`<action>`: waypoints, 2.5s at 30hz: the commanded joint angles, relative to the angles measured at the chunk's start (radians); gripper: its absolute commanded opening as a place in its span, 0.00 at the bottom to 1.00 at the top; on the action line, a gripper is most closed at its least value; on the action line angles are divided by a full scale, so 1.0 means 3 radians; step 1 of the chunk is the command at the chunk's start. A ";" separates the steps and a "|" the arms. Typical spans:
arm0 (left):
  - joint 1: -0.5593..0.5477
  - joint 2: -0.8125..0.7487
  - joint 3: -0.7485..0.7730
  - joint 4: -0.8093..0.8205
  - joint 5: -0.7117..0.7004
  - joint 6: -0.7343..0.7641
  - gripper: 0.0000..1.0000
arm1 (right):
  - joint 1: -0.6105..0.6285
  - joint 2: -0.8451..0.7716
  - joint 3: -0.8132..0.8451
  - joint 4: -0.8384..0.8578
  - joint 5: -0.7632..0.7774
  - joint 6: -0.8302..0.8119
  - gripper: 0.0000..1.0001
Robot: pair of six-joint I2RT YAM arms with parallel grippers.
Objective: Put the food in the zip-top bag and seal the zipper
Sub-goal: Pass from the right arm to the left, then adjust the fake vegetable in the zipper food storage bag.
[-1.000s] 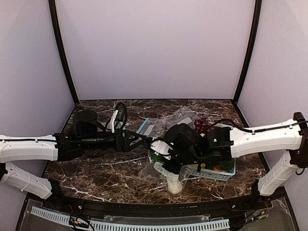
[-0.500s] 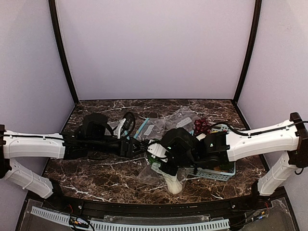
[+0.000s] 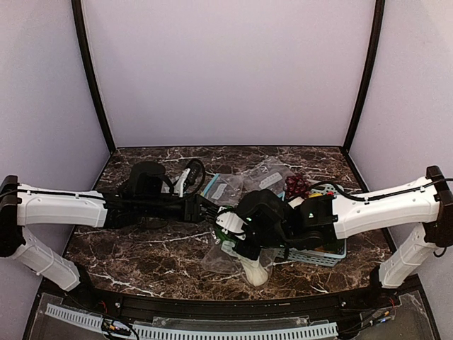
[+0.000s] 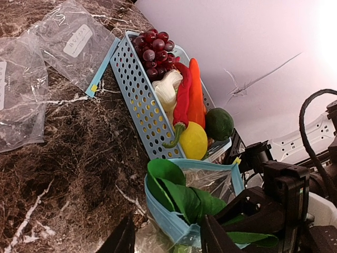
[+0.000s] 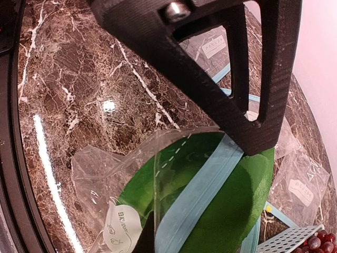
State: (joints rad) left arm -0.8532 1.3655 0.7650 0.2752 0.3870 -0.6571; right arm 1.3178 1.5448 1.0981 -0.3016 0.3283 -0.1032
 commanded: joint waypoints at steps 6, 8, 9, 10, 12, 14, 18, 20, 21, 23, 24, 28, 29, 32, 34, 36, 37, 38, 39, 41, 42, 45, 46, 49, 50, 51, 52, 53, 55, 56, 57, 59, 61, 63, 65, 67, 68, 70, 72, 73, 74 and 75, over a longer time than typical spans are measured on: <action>0.0007 0.0117 0.0076 0.0272 0.0215 -0.0020 0.29 | 0.0053 0.0056 -0.0081 0.0069 -0.0069 0.0088 0.00; 0.0009 0.0123 0.0057 0.0304 0.0254 -0.0027 0.18 | 0.0055 0.0051 -0.0077 0.0057 -0.0061 0.0104 0.01; 0.0007 0.0119 0.0047 0.0345 0.0291 -0.0031 0.14 | 0.0054 0.0047 -0.0082 0.0055 -0.0064 0.0115 0.01; 0.0006 0.0116 0.0020 0.0369 0.0334 -0.0033 0.05 | 0.0054 0.0038 -0.0086 0.0057 -0.0081 0.0132 0.01; 0.0011 0.0092 -0.0042 0.0460 0.0401 -0.0030 0.01 | 0.0050 0.0020 -0.0092 0.0057 -0.0147 0.0174 0.07; 0.0010 0.0050 -0.0120 0.0583 0.0466 -0.0008 0.01 | 0.0048 -0.0001 -0.0107 0.0054 -0.0245 0.0255 0.20; 0.0009 -0.0049 -0.0250 0.0771 0.0587 0.0177 0.01 | 0.0004 -0.0144 -0.0172 0.0061 -0.0413 0.0523 0.58; 0.0009 -0.0076 -0.0294 0.0791 0.0628 0.0308 0.01 | -0.0045 -0.0265 -0.0203 0.0054 -0.0522 0.0686 0.73; 0.0007 -0.0084 -0.0326 0.0819 0.0643 0.0390 0.01 | -0.0071 -0.0334 -0.0214 0.0054 -0.0577 0.0754 0.78; 0.0006 -0.0103 -0.0381 0.0913 0.0698 0.0461 0.01 | -0.0121 -0.0528 -0.0226 0.0055 -0.0746 0.0881 0.88; 0.0010 -0.0109 -0.0392 0.0939 0.0706 0.0485 0.01 | -0.0152 -0.0610 -0.0228 0.0054 -0.0834 0.0950 0.91; 0.0006 -0.0127 -0.0422 0.1003 0.0761 0.0632 0.01 | -0.0360 -0.0916 -0.0199 -0.0041 -0.1121 0.1237 0.94; 0.0006 -0.0149 -0.0437 0.1017 0.0762 0.0647 0.01 | -0.0418 -0.0974 -0.0188 -0.0086 -0.1205 0.1312 0.95; 0.0006 -0.0189 -0.0455 0.1033 0.0757 0.0715 0.01 | -0.0608 -0.1075 -0.0128 -0.0256 -0.1388 0.1487 0.90; 0.0007 -0.0214 -0.0457 0.1016 0.0752 0.0738 0.01 | -0.0667 -0.1059 -0.0061 -0.0419 -0.1421 0.1551 0.78; 0.0009 -0.0231 -0.0461 0.1008 0.0755 0.0743 0.01 | -0.0686 -0.1006 0.0005 -0.0573 -0.1427 0.1573 0.69; 0.0010 -0.0237 -0.0460 0.1004 0.0750 0.0743 0.01 | -0.0686 -0.0983 0.0024 -0.0621 -0.1450 0.1572 0.66; 0.0010 -0.0239 -0.0463 0.0993 0.0744 0.0747 0.01 | -0.0686 -0.0959 0.0036 -0.0650 -0.1482 0.1576 0.61; 0.0009 -0.0242 -0.0463 0.0978 0.0744 0.0748 0.01 | -0.0689 -0.0949 0.0037 -0.0656 -0.1529 0.1580 0.57; 0.0007 -0.0251 -0.0457 0.0945 0.0730 0.0748 0.01 | -0.0682 -0.0963 0.0034 -0.0652 -0.1604 0.1628 0.52; 0.0009 -0.0260 -0.0461 0.0940 0.0723 0.0751 0.01 | -0.0681 -0.0996 0.0016 -0.0630 -0.1623 0.1658 0.51; 0.0006 -0.0285 -0.0476 0.0897 0.0699 0.0768 0.01 | -0.0680 -0.1140 -0.0046 -0.0548 -0.1665 0.1726 0.53; 0.0009 -0.0294 -0.0475 0.0885 0.0689 0.0773 0.01 | -0.0667 -0.1204 -0.0061 -0.0538 -0.1683 0.1732 0.54; 0.0009 -0.0291 -0.0471 0.0858 0.0687 0.0784 0.01 | -0.0590 -0.1310 -0.0103 -0.0500 -0.1686 0.1740 0.58; 0.0008 -0.0286 -0.0470 0.0860 0.0687 0.0781 0.01 | -0.0566 -0.1328 -0.0125 -0.0490 -0.1674 0.1747 0.60; 0.0010 -0.0284 -0.0469 0.0864 0.0692 0.0773 0.01 | -0.0548 -0.1328 -0.0138 -0.0481 -0.1647 0.1756 0.62; 0.0009 -0.0280 -0.0469 0.0868 0.0701 0.0768 0.01 | -0.0533 -0.1317 -0.0146 -0.0483 -0.1599 0.1764 0.62; 0.0010 -0.0276 -0.0473 0.0889 0.0715 0.0762 0.01 | -0.0520 -0.1290 -0.0145 -0.0483 -0.1567 0.1765 0.62; 0.0008 -0.0277 -0.0470 0.0902 0.0719 0.0759 0.01 | -0.0495 -0.1203 -0.0097 -0.0476 -0.1543 0.1737 0.60; 0.0007 -0.0281 -0.0470 0.0899 0.0719 0.0759 0.01 | -0.0471 -0.1134 -0.0057 -0.0472 -0.1537 0.1713 0.59; 0.0006 -0.0281 -0.0469 0.0896 0.0718 0.0759 0.01 | -0.0451 -0.1069 -0.0010 -0.0472 -0.1520 0.1686 0.58; 0.0007 -0.0286 -0.0469 0.0894 0.0723 0.0759 0.01 | -0.0425 -0.0938 0.0057 -0.0481 -0.1473 0.1644 0.52; 0.0009 -0.0291 -0.0474 0.0893 0.0724 0.0759 0.01 | -0.0413 -0.0827 0.0111 -0.0482 -0.1452 0.1604 0.47; 0.0009 -0.0292 -0.0473 0.0890 0.0730 0.0759 0.01 | -0.0400 -0.0732 0.0143 -0.0460 -0.1450 0.1580 0.43; 0.0009 -0.0290 -0.0474 0.0899 0.0755 0.0759 0.01 | -0.0391 -0.0643 0.0172 -0.0434 -0.1415 0.1578 0.37; 0.0006 -0.0287 -0.0470 0.0918 0.0796 0.0761 0.01 | -0.0389 -0.0533 0.0192 -0.0393 -0.1359 0.1596 0.32; 0.0006 -0.0285 -0.0463 0.0927 0.0806 0.0763 0.01 | -0.0390 -0.0477 0.0208 -0.0381 -0.1348 0.1594 0.30; 0.0006 -0.0272 -0.0456 0.0931 0.0839 0.0764 0.01 | -0.0384 -0.0370 0.0248 -0.0377 -0.1333 0.1592 0.28; 0.0003 -0.0261 -0.0447 0.0940 0.0888 0.0760 0.01 | -0.0384 -0.0271 0.0274 -0.0370 -0.1333 0.1600 0.26; 0.0002 -0.0255 -0.0443 0.0945 0.0893 0.0759 0.01 | -0.0384 -0.0230 0.0287 -0.0363 -0.1332 0.1605 0.25; 0.0001 -0.0251 -0.0437 0.0947 0.0910 0.0759 0.01 | -0.0384 -0.0190 0.0298 -0.0360 -0.1323 0.1611 0.24; -0.0003 -0.0245 -0.0435 0.0951 0.0917 0.0759 0.01 | -0.0386 -0.0152 0.0306 -0.0360 -0.1313 0.1614 0.22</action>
State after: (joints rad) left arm -0.8509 1.3075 0.6376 0.5400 0.6174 -0.4400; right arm 1.1946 1.4559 1.1648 -0.4282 -0.0917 0.3775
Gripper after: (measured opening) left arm 0.008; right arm 0.245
